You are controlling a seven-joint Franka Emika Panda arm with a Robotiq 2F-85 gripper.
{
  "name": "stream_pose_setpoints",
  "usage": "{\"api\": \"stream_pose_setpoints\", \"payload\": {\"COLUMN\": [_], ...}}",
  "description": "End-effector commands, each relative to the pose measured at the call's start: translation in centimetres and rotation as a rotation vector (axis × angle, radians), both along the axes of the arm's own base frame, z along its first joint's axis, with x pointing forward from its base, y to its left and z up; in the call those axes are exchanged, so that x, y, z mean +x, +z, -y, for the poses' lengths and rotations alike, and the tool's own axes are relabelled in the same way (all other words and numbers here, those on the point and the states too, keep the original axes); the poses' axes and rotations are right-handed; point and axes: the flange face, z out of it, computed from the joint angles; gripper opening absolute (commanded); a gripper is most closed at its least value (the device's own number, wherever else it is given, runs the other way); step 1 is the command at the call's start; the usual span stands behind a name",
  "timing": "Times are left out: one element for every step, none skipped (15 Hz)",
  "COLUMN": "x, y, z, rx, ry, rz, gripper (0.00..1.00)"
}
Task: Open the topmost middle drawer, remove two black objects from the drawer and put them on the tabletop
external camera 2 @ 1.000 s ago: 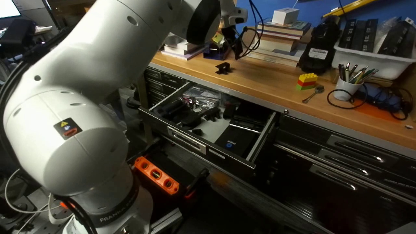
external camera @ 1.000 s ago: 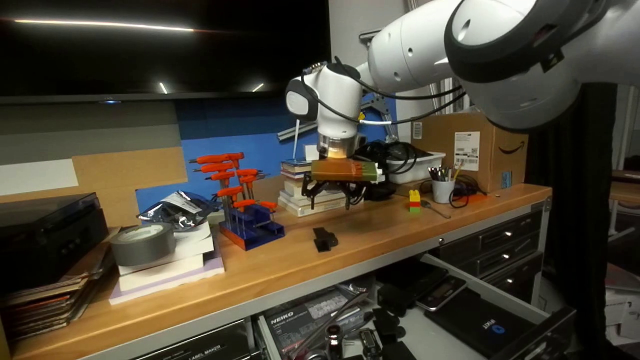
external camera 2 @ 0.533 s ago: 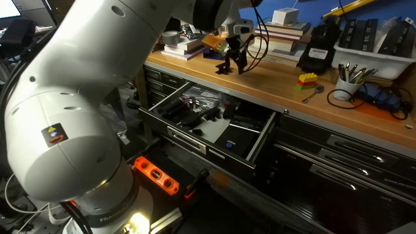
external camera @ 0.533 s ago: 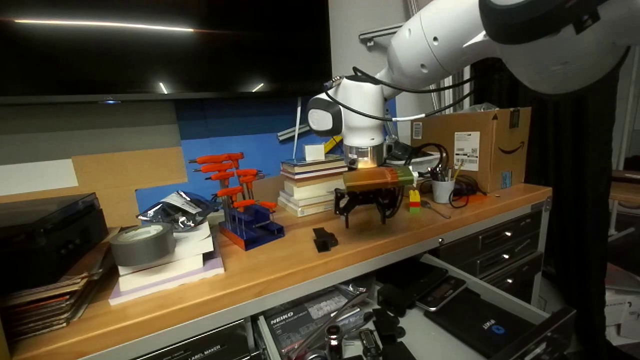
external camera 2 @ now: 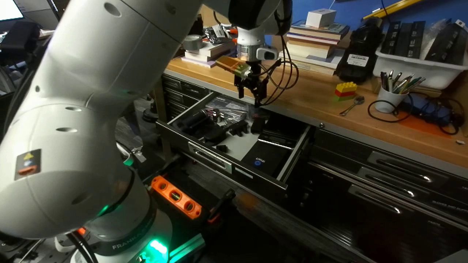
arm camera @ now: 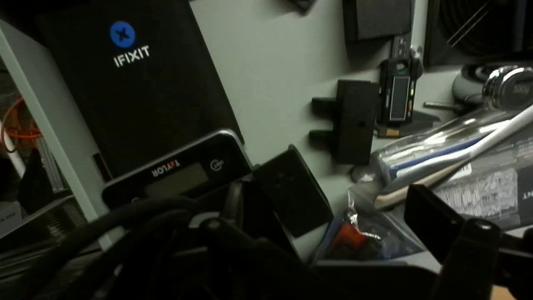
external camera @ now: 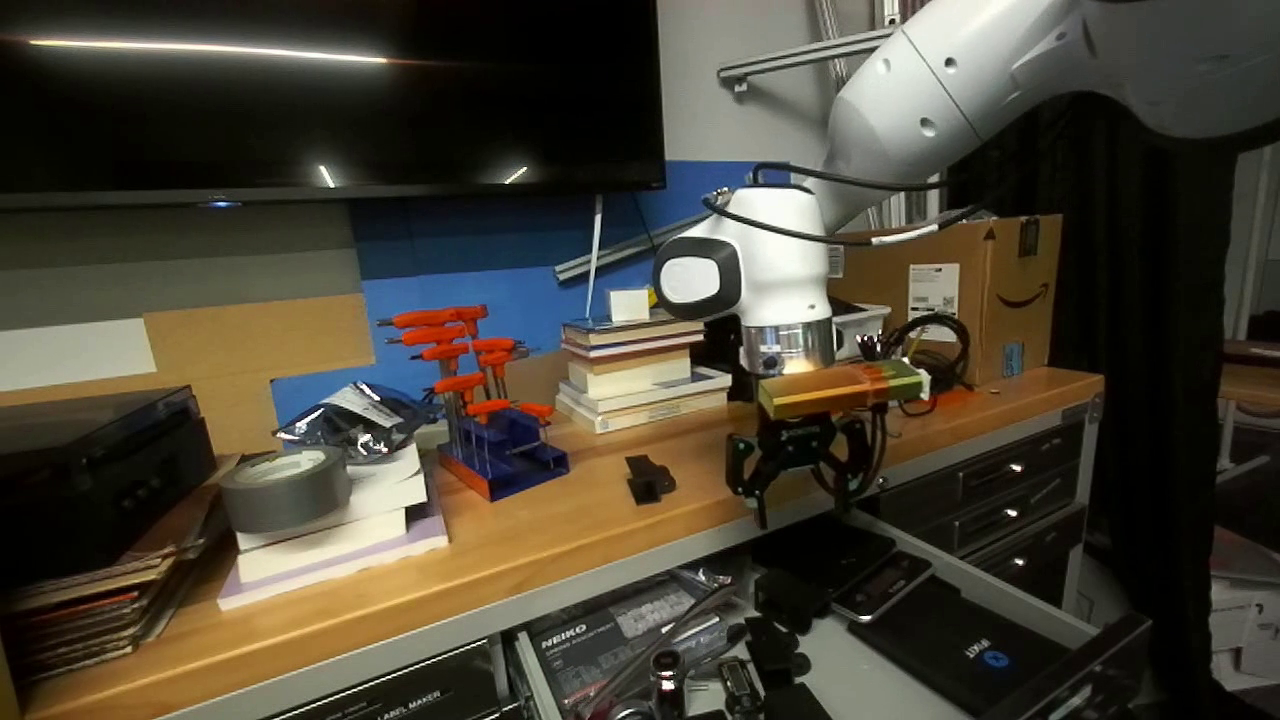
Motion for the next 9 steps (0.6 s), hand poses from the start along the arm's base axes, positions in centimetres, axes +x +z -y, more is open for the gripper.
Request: {"api": "stream_pose_setpoints", "payload": {"x": [-2.2,-2.5,-2.7,-2.9,-3.0,-3.2,-3.4,-3.5,-3.7], "y": [0.9,0.6,-0.1,-0.7,-1.8,-2.5,-3.3,-4.1,-4.9], "z": [-0.4,-0.5,-0.7,-0.9,-1.1,-1.3,-1.6,-1.8,-2.0], "rx": [0.039,0.054,0.068,0.084,0.093,0.105,0.117,0.132,0.141], "ry": [0.036,0.035,0.035,0.034,0.032,0.038,0.038,0.041,0.041], "rz": [-0.026,-0.027,-0.015,-0.013,-0.009,-0.009,-0.009,-0.009,-0.009], "gripper": [1.0,1.0,1.0,1.0,1.0,1.0,1.0,1.0,1.0]}}
